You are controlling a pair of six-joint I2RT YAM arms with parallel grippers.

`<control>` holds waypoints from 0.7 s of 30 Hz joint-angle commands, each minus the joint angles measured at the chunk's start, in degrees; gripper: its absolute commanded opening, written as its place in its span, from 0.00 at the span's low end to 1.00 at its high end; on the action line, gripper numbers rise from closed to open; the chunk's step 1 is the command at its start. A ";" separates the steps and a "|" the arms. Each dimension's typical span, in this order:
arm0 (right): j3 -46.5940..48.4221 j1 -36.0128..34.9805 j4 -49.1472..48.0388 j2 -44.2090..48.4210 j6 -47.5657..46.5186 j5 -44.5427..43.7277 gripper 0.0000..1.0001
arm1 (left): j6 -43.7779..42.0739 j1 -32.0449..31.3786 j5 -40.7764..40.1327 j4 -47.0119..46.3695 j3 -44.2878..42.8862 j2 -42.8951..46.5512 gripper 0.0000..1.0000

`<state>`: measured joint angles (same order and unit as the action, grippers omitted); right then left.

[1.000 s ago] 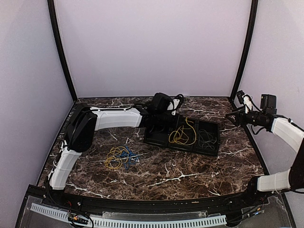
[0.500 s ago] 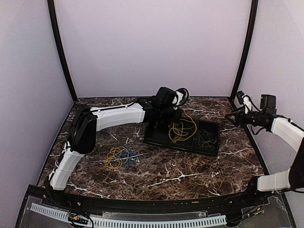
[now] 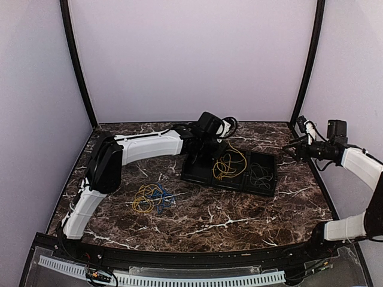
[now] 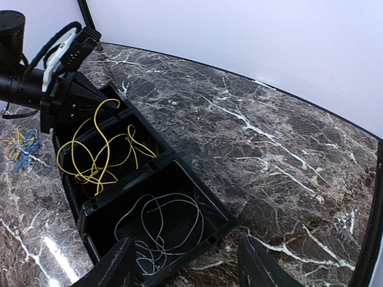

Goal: Untangle the cables

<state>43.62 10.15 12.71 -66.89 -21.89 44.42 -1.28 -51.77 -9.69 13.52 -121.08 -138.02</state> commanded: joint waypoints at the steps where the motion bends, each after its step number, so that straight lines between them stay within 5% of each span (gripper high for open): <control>1: 0.64 -2.24 -0.02 0.90 0.14 5.29 0.59 | 0.97 -0.18 5.92 1.43 -0.26 0.43 0.00; 4: 1.63 -4.30 -0.54 -1.27 1.50 3.78 0.58 | 3.21 -0.17 9.02 0.93 -0.15 0.85 0.00; 10: 9.12 -14.08 5.15 -9.84 1.30 0.62 0.58 | 4.92 -0.17 11.22 2.44 -0.08 3.20 0.35; 14: 15.33 -19.08 9.36 -15.70 0.40 -1.56 0.59 | 4.51 0.02 8.44 5.54 0.84 6.52 0.48; 21: 22.32 -24.05 15.99 -23.56 -2.25 -4.86 0.61 | 6.60 0.00 5.58 4.78 17.94 21.43 0.54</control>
<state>63.86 -12.08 24.45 -88.49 -22.50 42.41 3.73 -51.77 -2.20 18.65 -112.73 -130.28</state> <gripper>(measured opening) 0.605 0.531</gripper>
